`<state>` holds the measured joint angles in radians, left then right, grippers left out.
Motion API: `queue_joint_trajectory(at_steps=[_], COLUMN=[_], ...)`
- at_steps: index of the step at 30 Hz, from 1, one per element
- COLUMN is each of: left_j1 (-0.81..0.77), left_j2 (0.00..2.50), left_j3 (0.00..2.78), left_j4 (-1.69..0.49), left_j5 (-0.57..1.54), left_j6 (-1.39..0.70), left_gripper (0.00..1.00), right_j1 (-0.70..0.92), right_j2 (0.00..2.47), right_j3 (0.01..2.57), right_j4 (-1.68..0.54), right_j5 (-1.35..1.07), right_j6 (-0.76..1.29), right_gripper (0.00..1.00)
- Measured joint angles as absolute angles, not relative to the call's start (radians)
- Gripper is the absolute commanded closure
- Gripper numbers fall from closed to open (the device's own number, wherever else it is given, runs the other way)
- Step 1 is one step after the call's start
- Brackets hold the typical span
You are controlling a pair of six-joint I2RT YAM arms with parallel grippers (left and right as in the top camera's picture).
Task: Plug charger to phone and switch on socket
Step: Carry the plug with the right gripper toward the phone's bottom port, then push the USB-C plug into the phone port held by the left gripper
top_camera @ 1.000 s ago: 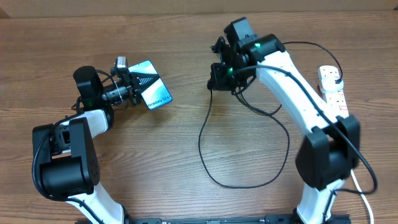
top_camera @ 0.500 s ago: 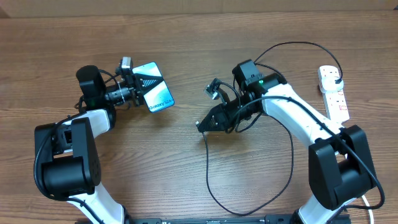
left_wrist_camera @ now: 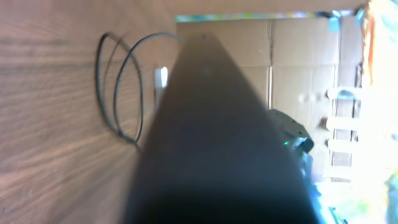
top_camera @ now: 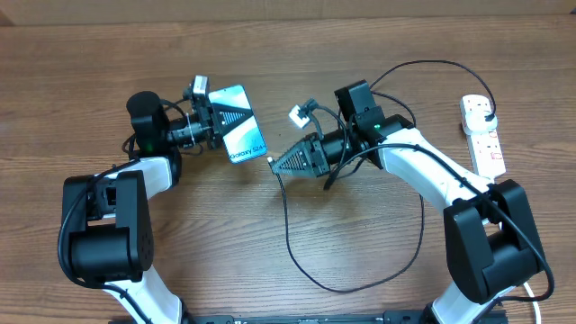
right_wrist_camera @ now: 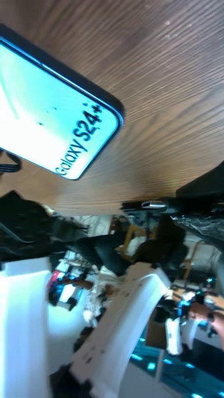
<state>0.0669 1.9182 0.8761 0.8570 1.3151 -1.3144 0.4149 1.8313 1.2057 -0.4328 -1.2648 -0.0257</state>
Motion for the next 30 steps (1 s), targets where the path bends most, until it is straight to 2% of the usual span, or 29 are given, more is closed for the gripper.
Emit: queue_joint_trajectory(at_steps=[6, 17, 23, 30], left_j1=[0.067, 0.059, 0.012, -0.068], left_j2=[1.918, 1.918, 1.921, 2.029], left_j3=[0.878, 0.878, 0.879, 0.976], left_j4=[0.972, 0.830, 0.797, 0.807], left_j5=[1.274, 1.212, 1.176, 1.157], left_j6=[-1.422, -1.526, -1.542, -1.578], left_gripper=[0.96, 0.96, 0.96, 0.96], right_j1=[0.415, 0.415, 0.385, 0.221], right_j2=[1.831, 1.833, 1.837, 1.841], right_j3=[1.204, 1.204, 1.204, 1.200], right_j4=[-0.331, -0.292, -0.399, -0.708], right_j5=[-1.268, -1.275, -1.328, -1.339], right_j6=[0.186, 0.387, 0.370, 0.187], right_gripper=[0.96, 0.96, 0.96, 0.96])
